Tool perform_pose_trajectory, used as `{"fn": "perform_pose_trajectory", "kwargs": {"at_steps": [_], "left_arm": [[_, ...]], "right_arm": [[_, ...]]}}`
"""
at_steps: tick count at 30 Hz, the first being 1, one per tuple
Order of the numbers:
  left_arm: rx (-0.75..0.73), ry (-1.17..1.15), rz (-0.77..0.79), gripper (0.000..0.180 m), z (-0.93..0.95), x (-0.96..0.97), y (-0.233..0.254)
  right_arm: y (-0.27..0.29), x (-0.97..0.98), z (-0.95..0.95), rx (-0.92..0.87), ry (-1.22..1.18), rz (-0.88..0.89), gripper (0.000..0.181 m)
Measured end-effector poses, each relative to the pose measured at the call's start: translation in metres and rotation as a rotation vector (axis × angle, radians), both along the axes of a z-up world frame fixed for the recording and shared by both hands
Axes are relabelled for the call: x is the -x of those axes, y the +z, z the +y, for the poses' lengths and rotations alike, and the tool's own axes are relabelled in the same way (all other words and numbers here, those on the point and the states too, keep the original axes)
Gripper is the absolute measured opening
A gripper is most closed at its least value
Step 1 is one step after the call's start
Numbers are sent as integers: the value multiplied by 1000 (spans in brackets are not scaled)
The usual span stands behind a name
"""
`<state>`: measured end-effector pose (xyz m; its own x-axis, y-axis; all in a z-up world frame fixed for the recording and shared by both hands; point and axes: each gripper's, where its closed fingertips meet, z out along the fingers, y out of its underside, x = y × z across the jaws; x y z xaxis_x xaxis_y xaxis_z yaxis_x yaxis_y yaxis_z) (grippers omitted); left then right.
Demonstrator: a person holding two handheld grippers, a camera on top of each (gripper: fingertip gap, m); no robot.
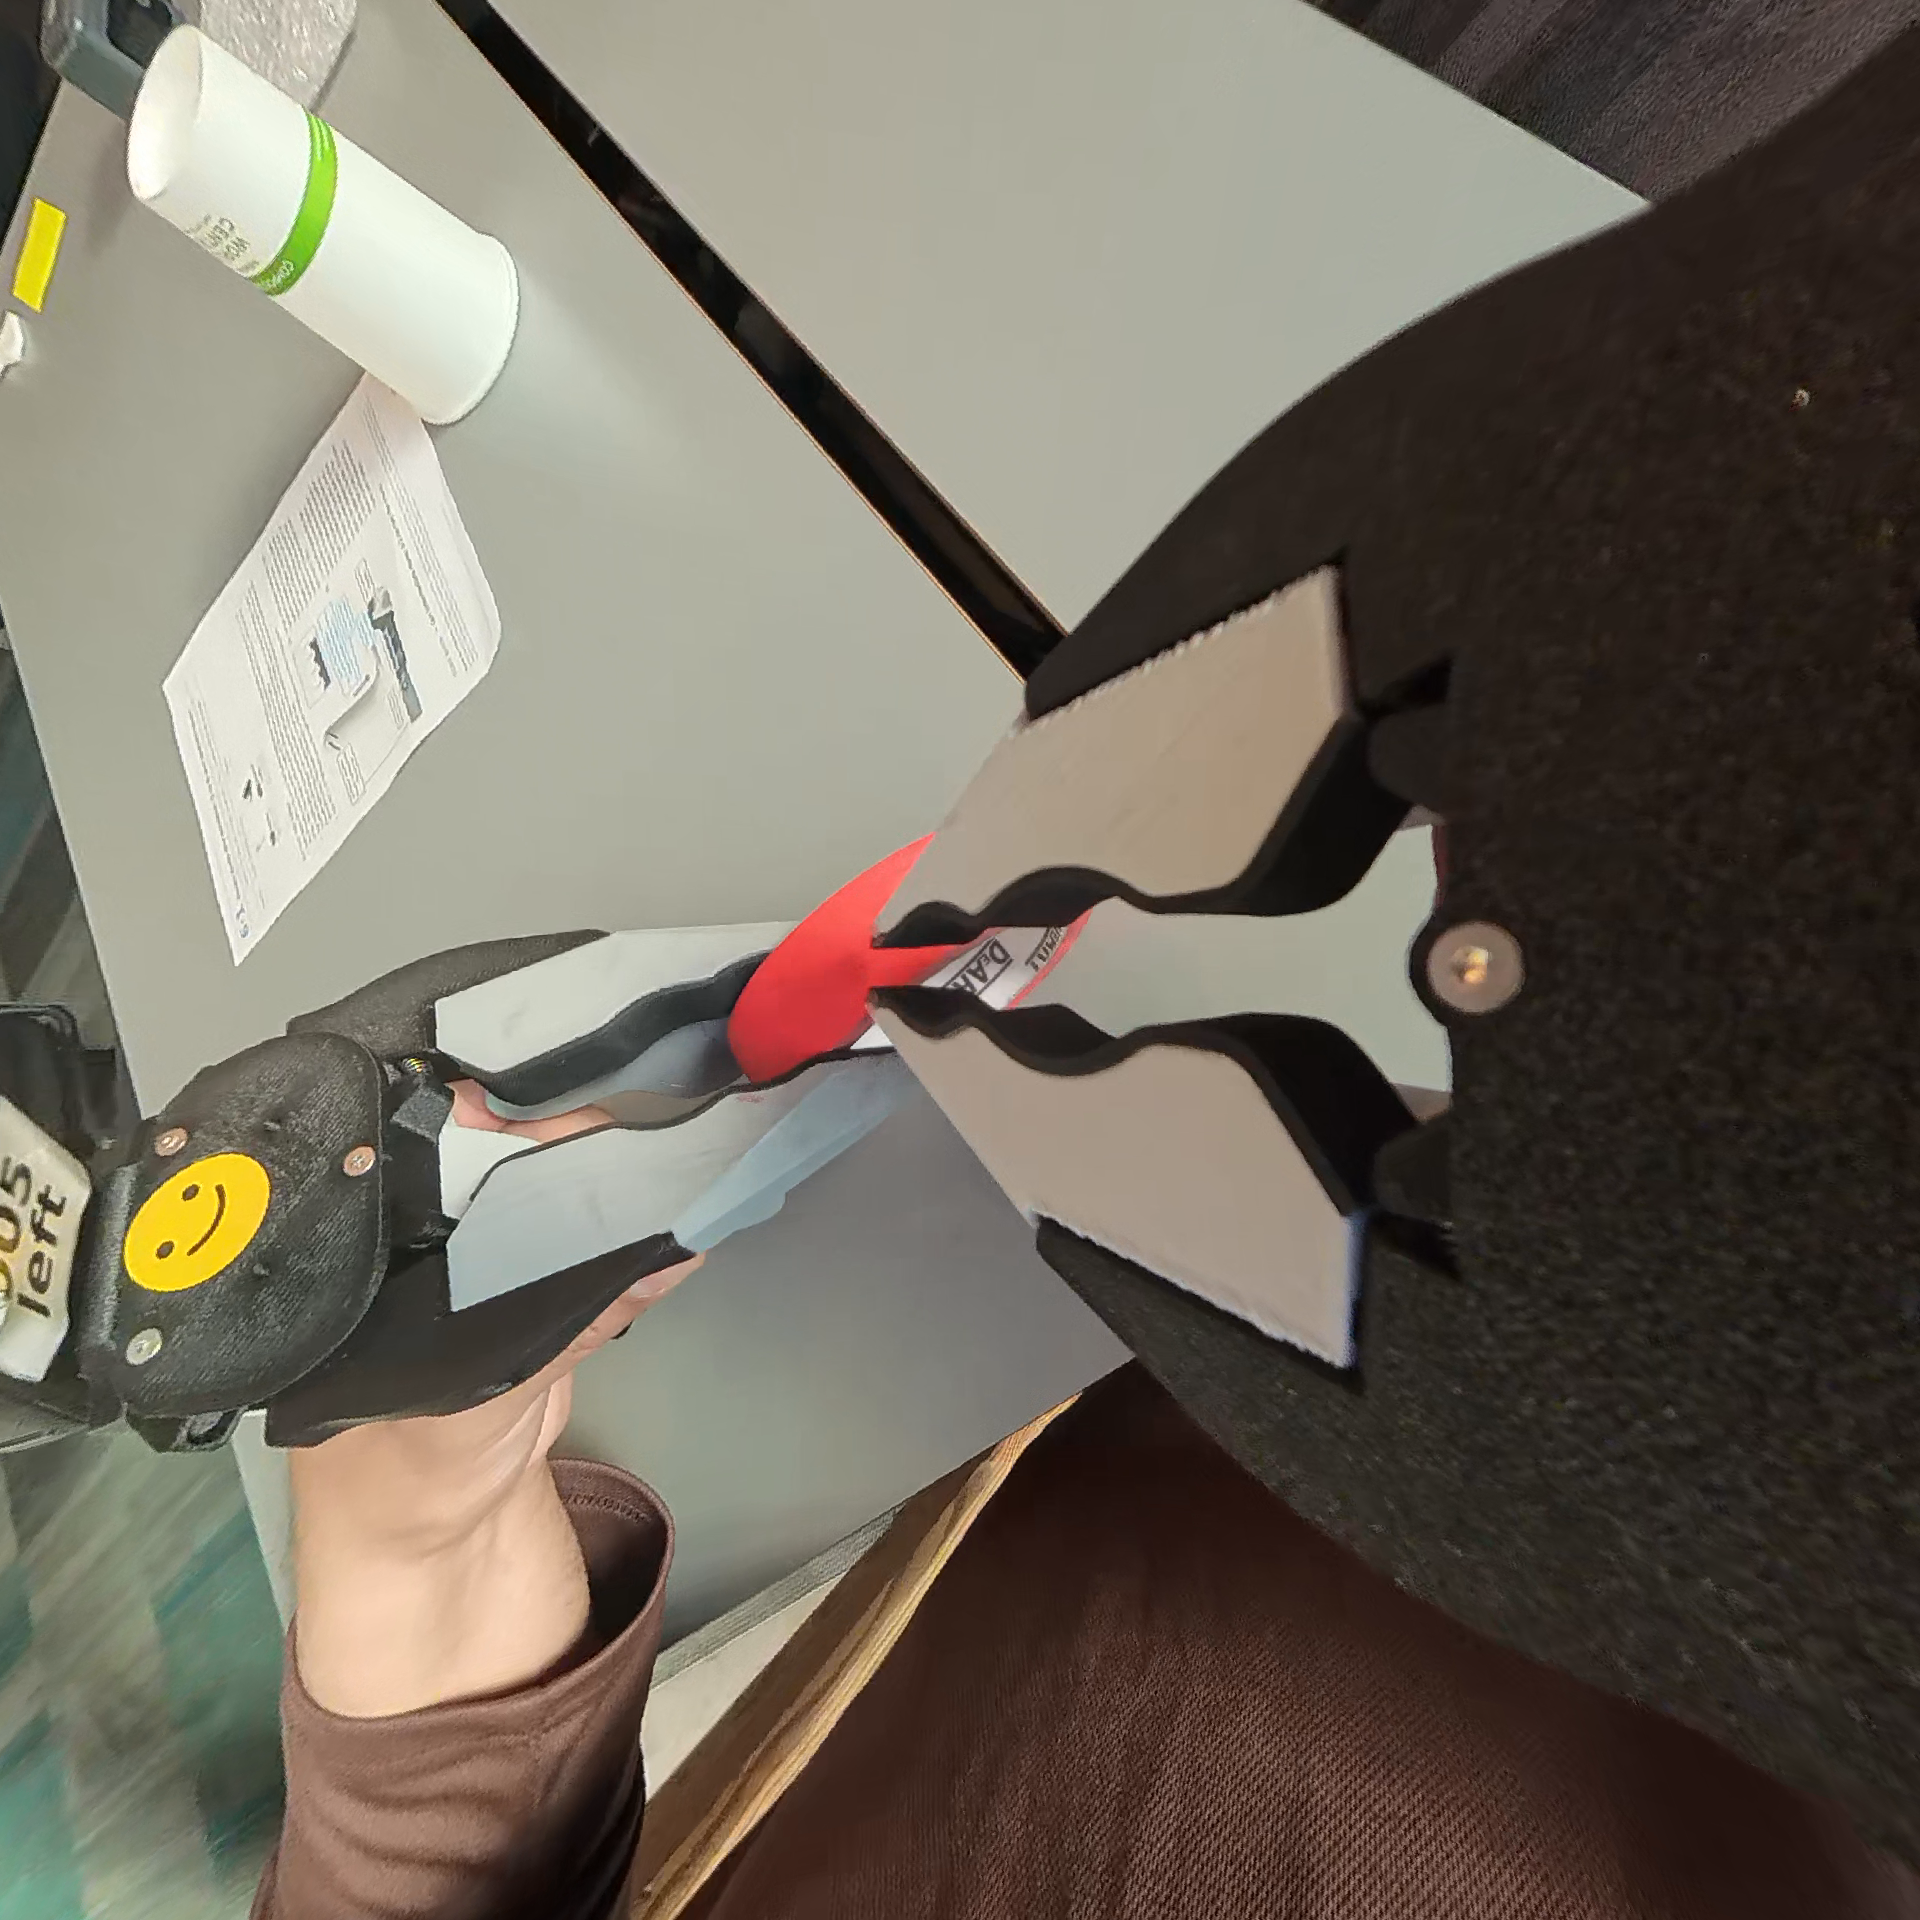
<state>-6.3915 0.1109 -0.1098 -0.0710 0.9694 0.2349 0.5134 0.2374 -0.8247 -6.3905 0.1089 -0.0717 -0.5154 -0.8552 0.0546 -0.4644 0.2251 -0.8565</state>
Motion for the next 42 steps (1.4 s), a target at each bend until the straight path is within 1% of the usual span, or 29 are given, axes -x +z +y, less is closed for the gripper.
{"fn": "perform_pose_trajectory", "kwargs": {"at_steps": [2, 5, 6, 7, 11, 12, 15, 18, 19, 20, 22, 25, 27, 29, 31, 32, 33, 35, 36, 37, 39, 42], "left_arm": [[15, 1, -4, 28, 1, 1, 0], [56, 11, -15, 27, 2, 0, 0], [73, 4, -19, 27, 2, 1, -1], [89, -4, -24, 27, 3, 2, -1], [147, -17, -55, 28, 5, 5, -2], [155, -14, -60, 28, 5, 5, -2], [168, -7, -61, 31, 6, 4, -2], [168, 10, -54, 31, 6, 5, -1], [165, 11, -53, 28, 6, 5, -1], [159, 12, -50, 28, 5, 5, -1], [149, 3, -45, 28, 5, 5, -1], [147, -35, -42, 28, 6, 4, -2], [163, -86, -48, 28, 11, -1, -2], [168, -140, -47, 28, 16, -7, -2], [170, -239, -28, 29, 27, -12, -2], [156, -287, -17, 29, 31, -18, -2], [126, -337, -3, 29, 35, -21, -1], [74, -409, 10, 28, 40, -27, 0], [90, -438, 6, 28, 41, -29, -1], [120, -468, 1, 29, 43, -31, -1], [160, -515, -17, 29, 45, -36, -2], [178, -453, -42, 35, 34, -35, -2]], "right_arm": [[-4, -2, 0, -15, -8, 21, 4], [-7, -3, 0, -70, -14, 6, 3], [-8, -1, -1, -86, -28, 4, 5], [-9, 1, -2, -107, -40, -1, 12], [-11, 6, 0, -189, -68, -13, 24], [-12, 7, 0, -208, -74, -17, 25], [-14, 6, 1, -263, -95, -25, 22], [-14, 6, 3, -249, -98, 10, 19], [-13, 5, 4, -244, -97, 10, 17], [-12, 4, 4, -244, -93, 2, 13], [-10, 0, 6, -272, -66, -50, 0], [-10, 4, 2, -293, -79, -105, 0], [-17, 23, -10, -245, -174, -43, 0], [-21, 35, -13, -235, -201, -8, 0], [-12, 29, -7, -225, -133, -62, 3], [-8, 24, -2, -208, -81, -85, 15], [-5, 18, 4, -191, -27, -93, 21], [-6, 7, 15, -178, 63, -91, 22], [-10, 0, 21, -190, 106, -86, 24], [-15, -6, 28, -210, 153, -77, 23], [-20, -16, 41, -232, 227, -75, 10], [-23, -18, 44, -231, 231, -61, 8]]}}
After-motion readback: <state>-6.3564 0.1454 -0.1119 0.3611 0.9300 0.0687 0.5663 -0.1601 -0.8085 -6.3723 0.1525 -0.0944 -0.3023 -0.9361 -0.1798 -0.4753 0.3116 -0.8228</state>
